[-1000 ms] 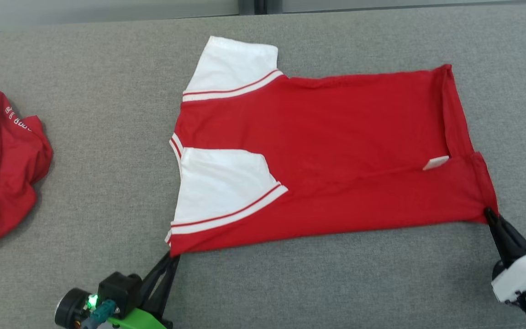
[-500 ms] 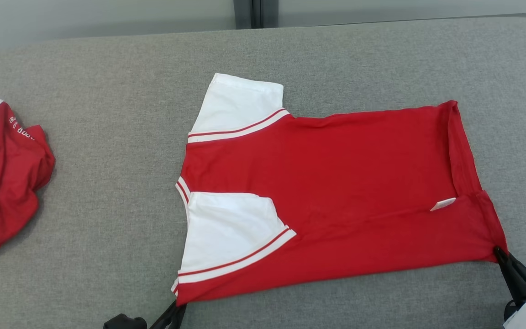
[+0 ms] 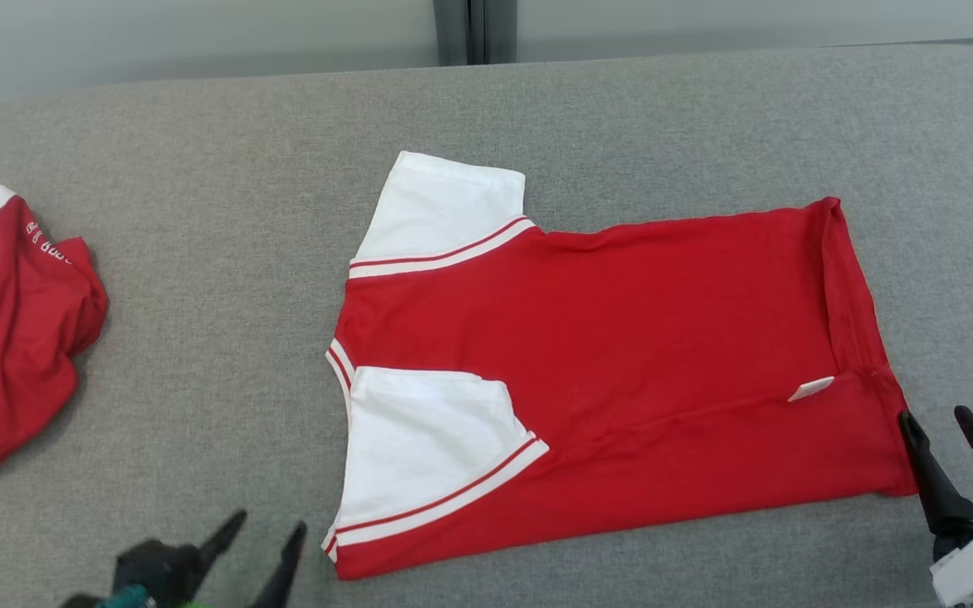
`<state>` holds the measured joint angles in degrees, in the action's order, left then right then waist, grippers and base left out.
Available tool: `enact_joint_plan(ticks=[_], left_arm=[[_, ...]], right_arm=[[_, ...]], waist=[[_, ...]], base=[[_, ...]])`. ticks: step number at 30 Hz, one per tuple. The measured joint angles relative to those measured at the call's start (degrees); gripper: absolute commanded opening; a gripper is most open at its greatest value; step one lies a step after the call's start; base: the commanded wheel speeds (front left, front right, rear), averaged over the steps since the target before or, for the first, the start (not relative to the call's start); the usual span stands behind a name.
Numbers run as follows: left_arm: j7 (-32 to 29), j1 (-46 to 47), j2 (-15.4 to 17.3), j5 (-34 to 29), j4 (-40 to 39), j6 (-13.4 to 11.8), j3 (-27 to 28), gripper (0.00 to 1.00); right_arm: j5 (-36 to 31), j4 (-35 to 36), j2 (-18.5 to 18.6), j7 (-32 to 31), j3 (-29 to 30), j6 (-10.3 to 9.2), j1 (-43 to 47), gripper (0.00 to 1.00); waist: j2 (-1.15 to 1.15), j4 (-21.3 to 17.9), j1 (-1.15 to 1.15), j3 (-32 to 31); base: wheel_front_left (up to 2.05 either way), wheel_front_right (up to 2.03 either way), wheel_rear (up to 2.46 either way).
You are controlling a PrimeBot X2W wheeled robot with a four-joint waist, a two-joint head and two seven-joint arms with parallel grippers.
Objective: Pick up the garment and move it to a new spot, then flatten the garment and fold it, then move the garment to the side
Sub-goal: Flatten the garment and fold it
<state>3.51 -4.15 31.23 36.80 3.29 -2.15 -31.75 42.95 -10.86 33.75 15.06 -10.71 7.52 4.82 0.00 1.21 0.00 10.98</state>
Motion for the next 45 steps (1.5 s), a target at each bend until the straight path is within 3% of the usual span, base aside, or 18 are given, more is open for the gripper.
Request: enact_joint_plan(ticks=[4, 10, 16, 22, 33, 45], left_arm=[[-1.94, 6.17, 2.27, 0.44, -5.08, -1.16, 3.53, 1.00], [-13.69, 24.41, 3.71, 1.21, -8.25, -0.77, 5.79, 1.00], [-28.19, 44.28, 1.82, 7.04, -0.04, 4.23, 5.14, 1.00], [-38.44, 59.40, 0.86, 8.20, 10.26, 6.80, 3.16, 1.00], [-45.84, 67.60, 0.14, 10.09, 18.73, 8.45, 0.86, 1.00], [-46.93, 69.61, 1.45, 9.72, 20.47, 9.14, -1.46, 1.00]], right_arm=[[-3.43, 3.66, -2.89, 0.00, 0.69, 0.00, -1.09, 1.00], [-6.55, 4.97, -4.72, 0.00, -1.66, 0.00, -7.11, 1.00], [-7.27, 4.74, -5.21, 0.00, -3.85, 0.01, -13.30, 1.00], [-7.37, 4.59, -5.42, -0.01, -5.02, 0.00, -17.95, 1.00], [-7.45, 6.19, -7.42, 0.00, -4.36, 0.00, -20.50, 1.00], [-7.79, 6.87, -8.65, 0.00, -3.33, 0.00, -21.46, 1.00]], waist=[[0.00, -0.20, 0.00, 0.55], [0.00, -0.70, 0.00, 3.46], [0.00, -1.49, 0.00, 8.70], [0.00, -3.09, 0.00, 14.34], [0.00, -8.20, 0.01, 21.69], [0.00, -12.39, 0.01, 25.05]], base=[[0.00, 0.00, 0.00], [0.00, 0.00, 0.00], [0.00, 0.00, 0.00], [0.00, 0.00, 0.00], [0.00, 0.00, 0.00], [0.00, 0.00, 0.00]])
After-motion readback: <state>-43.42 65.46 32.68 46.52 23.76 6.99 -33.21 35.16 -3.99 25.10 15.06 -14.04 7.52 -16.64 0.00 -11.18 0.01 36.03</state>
